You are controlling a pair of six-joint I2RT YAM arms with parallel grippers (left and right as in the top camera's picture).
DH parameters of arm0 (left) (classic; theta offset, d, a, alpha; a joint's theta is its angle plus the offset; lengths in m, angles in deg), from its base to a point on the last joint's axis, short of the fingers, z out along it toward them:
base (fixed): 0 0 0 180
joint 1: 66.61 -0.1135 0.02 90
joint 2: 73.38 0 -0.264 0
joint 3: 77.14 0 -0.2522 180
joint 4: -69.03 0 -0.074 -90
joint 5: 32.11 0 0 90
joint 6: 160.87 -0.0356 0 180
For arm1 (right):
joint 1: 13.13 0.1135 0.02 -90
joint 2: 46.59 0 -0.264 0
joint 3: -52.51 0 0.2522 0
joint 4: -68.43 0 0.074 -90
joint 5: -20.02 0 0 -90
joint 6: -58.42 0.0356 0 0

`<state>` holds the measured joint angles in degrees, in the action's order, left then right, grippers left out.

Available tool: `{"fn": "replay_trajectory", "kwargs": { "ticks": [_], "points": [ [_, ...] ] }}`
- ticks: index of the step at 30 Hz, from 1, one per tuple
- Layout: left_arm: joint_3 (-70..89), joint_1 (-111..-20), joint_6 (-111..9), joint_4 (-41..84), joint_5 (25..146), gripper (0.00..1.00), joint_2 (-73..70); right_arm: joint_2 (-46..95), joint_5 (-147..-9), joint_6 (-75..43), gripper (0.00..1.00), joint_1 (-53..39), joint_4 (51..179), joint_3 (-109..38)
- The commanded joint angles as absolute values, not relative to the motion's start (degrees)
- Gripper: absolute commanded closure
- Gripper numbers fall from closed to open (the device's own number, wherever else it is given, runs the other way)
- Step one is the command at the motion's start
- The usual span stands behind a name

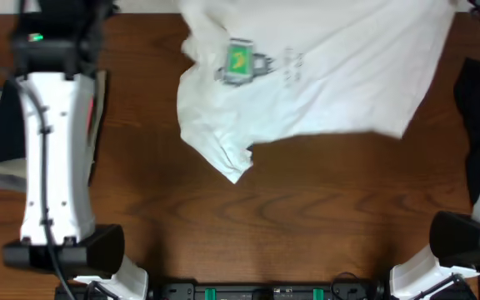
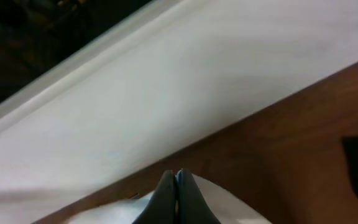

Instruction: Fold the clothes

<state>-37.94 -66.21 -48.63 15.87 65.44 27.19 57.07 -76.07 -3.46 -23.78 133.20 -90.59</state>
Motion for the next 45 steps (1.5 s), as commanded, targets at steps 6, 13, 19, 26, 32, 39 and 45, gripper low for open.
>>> {"fn": "replay_trajectory", "kwargs": {
  "ticks": [6,13,19,26,32,39,45],
  "points": [
    [-41.99,-65.94,-49.83,0.46,70.97,0.94,23.37,55.6,-78.63,-7.76,0.98,-24.57,142.92,-93.15],
    [-41.94,-62.34,-50.07,-12.31,75.67,0.46,29.16,58.47,-76.99,-8.05,0.96,-23.98,147.64,-92.8],
    [-41.92,-57.51,-53.33,-15.15,77.15,0.37,36.39,60.59,-66.19,-4.16,0.98,-24.0,152.54,-92.8],
    [-41.92,-50.03,-54.33,-12.74,78.27,0.36,45.03,60.61,-58.01,-1.84,0.91,-24.13,157.35,-92.8],
    [-41.92,-44.85,-54.36,-5.95,79.56,0.31,50.95,60.8,-54.56,-0.31,0.89,-25.93,162.18,-92.75],
    [-41.92,-40.09,-54.07,6.69,81.07,0.21,56.43,61.11,-56.99,-1.05,0.65,-27.0,165.41,-92.75],
    [-41.94,-38.64,-54.07,15.41,81.57,0.21,61.42,61.11,-64.94,-4.07,0.6,-26.93,167.14,-92.75]
  ]
}}
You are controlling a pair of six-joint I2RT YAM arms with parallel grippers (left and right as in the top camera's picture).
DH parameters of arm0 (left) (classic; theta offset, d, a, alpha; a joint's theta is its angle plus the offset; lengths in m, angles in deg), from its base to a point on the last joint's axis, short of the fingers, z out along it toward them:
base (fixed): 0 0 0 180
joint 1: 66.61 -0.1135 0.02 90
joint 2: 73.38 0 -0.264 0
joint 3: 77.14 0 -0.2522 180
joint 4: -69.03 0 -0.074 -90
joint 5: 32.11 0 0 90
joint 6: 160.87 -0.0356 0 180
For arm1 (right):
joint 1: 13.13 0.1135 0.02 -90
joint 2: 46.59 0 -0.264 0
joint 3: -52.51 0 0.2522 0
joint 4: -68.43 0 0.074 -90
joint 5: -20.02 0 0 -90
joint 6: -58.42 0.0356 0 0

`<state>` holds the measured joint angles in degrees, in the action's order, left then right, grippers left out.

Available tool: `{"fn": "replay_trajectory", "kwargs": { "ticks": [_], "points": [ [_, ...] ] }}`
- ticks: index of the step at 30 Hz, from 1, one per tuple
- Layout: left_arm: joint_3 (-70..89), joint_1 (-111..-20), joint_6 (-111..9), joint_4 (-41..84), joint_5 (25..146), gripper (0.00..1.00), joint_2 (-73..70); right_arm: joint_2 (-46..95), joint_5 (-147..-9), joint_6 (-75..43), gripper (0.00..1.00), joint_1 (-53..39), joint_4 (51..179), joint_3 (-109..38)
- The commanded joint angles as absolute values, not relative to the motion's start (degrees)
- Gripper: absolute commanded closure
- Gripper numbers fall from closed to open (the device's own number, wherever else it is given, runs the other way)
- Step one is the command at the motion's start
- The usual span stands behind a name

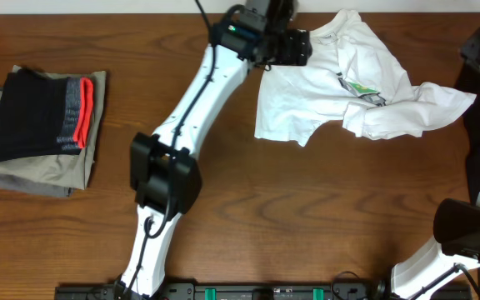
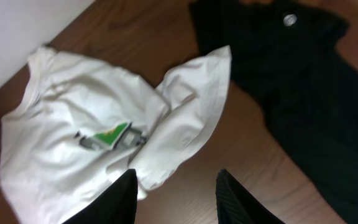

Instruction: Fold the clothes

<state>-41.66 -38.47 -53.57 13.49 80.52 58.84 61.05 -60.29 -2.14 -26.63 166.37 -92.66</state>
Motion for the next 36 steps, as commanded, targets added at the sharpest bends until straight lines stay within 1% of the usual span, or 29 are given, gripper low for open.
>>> {"fn": "replay_trajectory", "kwargs": {
  "ticks": [1,6,14,19,23,26,29,34,36],
  "points": [
    [-41.94,-38.64,-54.09,16.68,82.38,0.21,62.1,61.11,-66.14,-4.51,0.6,-26.89,167.45,-92.75],
    [-41.94,-38.25,-54.12,22.91,86.53,0.21,64.63,61.11,-72.0,-7.67,0.55,-25.69,168.1,-92.75],
    [-41.94,-33.55,-54.12,29.24,86.75,0.21,65.9,61.11,-71.94,-7.7,0.53,-23.78,168.21,-92.73],
    [-41.92,-31.04,-54.12,30.07,82.68,0.21,67.58,61.11,-71.96,-8.42,0.53,-23.52,168.8,-92.73],
    [-41.92,-29.88,-54.12,31.71,82.68,0.21,68.61,61.11,-71.94,-9.4,0.53,-23.54,168.91,-92.73],
    [-41.88,-29.35,-54.12,33.4,82.16,0.21,69.0,61.11,-71.92,-9.4,0.53,-23.57,168.98,-92.73],
    [-41.88,-28.9,-54.09,34.64,79.08,0.21,69.77,61.11,-71.92,-9.42,0.54,-23.57,168.95,-92.73],
    [-41.88,-28.92,-54.12,34.75,77.7,0.21,71.56,61.11,-71.94,-9.66,0.54,-23.61,168.47,-92.75],
    [-41.88,-29.2,-54.12,33.92,77.26,0.21,72.17,61.11,-72.92,-11.46,0.54,-23.57,168.12,-92.75]
  ]
}}
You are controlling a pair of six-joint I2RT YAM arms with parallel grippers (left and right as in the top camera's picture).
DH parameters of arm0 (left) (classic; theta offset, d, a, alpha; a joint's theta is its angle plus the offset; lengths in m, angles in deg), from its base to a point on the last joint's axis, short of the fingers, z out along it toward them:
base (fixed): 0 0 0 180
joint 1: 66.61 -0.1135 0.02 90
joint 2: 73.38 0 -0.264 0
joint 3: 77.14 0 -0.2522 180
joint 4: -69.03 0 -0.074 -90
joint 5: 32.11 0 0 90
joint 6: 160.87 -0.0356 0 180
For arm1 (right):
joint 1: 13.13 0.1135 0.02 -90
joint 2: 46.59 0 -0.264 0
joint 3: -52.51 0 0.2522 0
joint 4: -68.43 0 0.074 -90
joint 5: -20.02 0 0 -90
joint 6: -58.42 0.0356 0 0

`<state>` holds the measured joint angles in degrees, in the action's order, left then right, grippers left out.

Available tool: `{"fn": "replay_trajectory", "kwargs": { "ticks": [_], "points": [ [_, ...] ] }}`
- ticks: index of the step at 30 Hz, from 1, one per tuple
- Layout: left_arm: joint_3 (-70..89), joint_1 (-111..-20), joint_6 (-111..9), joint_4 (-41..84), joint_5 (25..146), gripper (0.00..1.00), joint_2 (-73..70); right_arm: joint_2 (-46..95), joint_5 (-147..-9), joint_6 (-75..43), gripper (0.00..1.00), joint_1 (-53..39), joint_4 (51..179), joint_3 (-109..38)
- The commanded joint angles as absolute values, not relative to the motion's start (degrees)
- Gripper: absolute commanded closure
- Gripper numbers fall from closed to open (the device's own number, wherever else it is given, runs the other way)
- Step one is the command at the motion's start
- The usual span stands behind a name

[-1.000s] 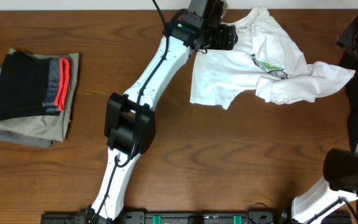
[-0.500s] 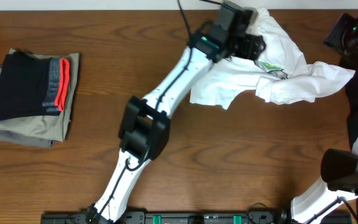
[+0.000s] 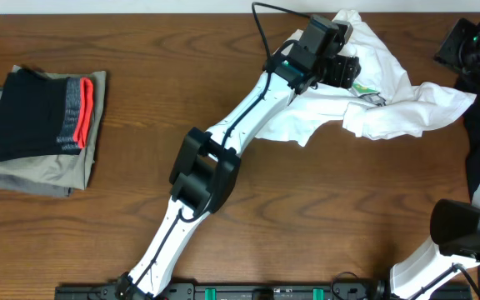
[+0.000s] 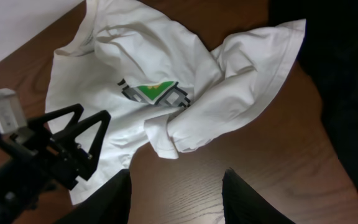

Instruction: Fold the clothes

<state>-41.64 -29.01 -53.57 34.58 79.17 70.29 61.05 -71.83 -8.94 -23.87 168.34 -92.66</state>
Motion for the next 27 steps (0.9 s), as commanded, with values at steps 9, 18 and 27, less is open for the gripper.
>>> {"fn": "replay_trajectory", "kwargs": {
  "ticks": [9,18,27],
  "points": [
    [-41.9,-37.51,-47.56,20.74,67.84,0.21,69.05,66.25,-81.42,-19.3,0.55,-23.13,164.95,-92.69],
    [-41.9,-49.97,-46.79,6.29,67.91,0.21,62.82,79.54,-84.79,-22.91,0.59,-17.99,162.33,-92.69],
    [-41.9,-55.36,-48.74,-3.1,67.87,0.2,57.64,90.16,-80.46,-23.13,0.57,-13.75,158.81,-92.69]
  ]
}}
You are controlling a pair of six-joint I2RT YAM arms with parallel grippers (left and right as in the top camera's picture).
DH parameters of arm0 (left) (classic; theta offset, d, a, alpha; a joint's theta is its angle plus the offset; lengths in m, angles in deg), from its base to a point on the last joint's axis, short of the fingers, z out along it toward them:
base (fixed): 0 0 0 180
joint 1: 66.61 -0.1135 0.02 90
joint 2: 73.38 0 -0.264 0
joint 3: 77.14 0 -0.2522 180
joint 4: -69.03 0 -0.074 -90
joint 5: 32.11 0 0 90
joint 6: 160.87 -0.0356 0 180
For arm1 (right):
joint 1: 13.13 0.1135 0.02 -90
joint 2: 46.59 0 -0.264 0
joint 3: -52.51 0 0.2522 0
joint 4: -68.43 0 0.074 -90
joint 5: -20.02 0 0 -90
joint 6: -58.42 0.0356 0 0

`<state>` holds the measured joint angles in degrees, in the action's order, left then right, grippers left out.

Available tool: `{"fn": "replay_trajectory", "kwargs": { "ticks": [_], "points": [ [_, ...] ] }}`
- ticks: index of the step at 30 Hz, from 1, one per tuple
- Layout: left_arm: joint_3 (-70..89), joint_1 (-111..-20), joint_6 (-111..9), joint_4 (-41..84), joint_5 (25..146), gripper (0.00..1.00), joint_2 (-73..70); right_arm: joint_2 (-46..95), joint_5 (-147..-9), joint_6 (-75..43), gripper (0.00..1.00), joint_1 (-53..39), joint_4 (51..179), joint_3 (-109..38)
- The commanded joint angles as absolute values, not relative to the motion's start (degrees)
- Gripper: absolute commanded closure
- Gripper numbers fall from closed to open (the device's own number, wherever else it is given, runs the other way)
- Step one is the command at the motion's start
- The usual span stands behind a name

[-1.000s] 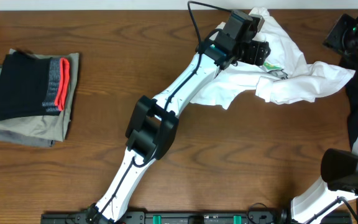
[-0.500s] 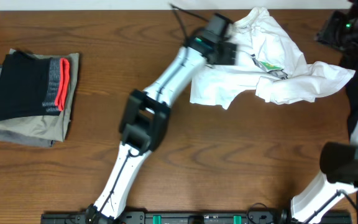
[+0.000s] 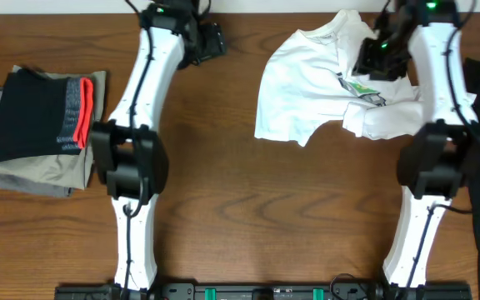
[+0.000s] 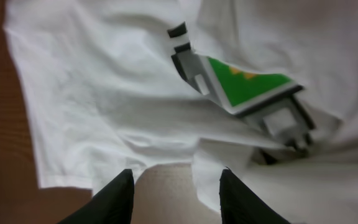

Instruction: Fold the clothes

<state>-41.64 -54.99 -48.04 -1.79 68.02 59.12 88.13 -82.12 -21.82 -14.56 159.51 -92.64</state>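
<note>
A white T-shirt (image 3: 302, 92) lies crumpled at the back right of the table, and its green and grey print (image 3: 359, 87) is partly folded under. A bunched sleeve (image 3: 411, 112) lies across its right side. My right gripper (image 3: 375, 60) hovers low over the print, open and holding nothing. In the right wrist view, the shirt (image 4: 104, 93) and the print (image 4: 247, 87) fill the frame. The right gripper (image 4: 176, 196) straddles a patch of bare wood at the hem. My left gripper (image 3: 213, 40) is at the far edge, left of the shirt and off it.
A stack of folded clothes (image 3: 40, 125), grey, black and red, sits at the left edge. A black garment lies along the right edge. The brown wooden table (image 3: 265, 217) runs across the front between the two arm bases.
My left gripper was over the shirt's middle and is now at the far edge, left of the shirt. My right gripper, which was high at the far right, is now low over the print.
At first the shirt was lifted and spread across the back, with my right gripper shut on it. Then it lay crumpled at the back right, the right gripper open above it. The left gripper was at its left edge, then over its middle, and is now off it.
</note>
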Motion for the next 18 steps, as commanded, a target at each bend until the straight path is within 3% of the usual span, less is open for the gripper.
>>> {"fn": "replay_trajectory", "kwargs": {
  "ticks": [1,6,18],
  "points": [
    [-41.9,-55.63,-48.74,-3.67,67.87,0.2,57.53,91.08,-80.46,-23.13,0.58,-13.51,158.07,-92.69],
    [-41.9,-56.46,-48.76,-6.23,67.82,0.2,57.37,94.36,-79.02,-23.08,0.63,-12.68,154.13,-92.69],
    [-41.9,-56.68,-48.76,-7.93,67.65,0.2,57.37,95.84,-71.43,-23.08,0.62,-9.67,143.62,-92.69]
  ]
}}
